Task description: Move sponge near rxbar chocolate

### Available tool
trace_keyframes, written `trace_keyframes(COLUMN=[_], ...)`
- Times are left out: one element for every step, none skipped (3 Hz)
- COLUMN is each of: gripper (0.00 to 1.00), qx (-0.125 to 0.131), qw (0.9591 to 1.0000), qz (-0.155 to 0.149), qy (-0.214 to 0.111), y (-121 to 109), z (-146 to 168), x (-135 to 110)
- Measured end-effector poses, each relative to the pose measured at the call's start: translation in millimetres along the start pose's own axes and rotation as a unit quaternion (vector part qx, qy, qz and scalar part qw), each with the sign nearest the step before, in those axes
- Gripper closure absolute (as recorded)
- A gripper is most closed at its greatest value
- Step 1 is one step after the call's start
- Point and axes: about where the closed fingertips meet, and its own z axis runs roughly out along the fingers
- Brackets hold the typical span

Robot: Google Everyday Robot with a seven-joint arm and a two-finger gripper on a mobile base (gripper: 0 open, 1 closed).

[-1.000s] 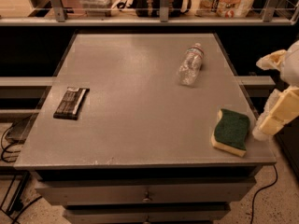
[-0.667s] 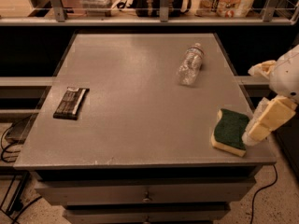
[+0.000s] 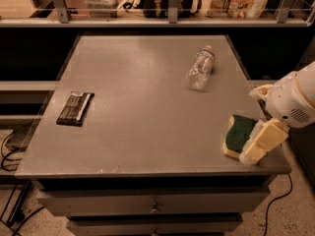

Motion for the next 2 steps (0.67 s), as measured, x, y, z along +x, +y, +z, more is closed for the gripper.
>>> trace_keyframes(gripper=[0.00, 0.17], qx=[-0.011, -0.015], qw=[0.9997, 0.9993], qz=[0.020, 0.031], qy=[0.005, 0.016], y=[5, 9], z=[22, 36], x=[10, 16])
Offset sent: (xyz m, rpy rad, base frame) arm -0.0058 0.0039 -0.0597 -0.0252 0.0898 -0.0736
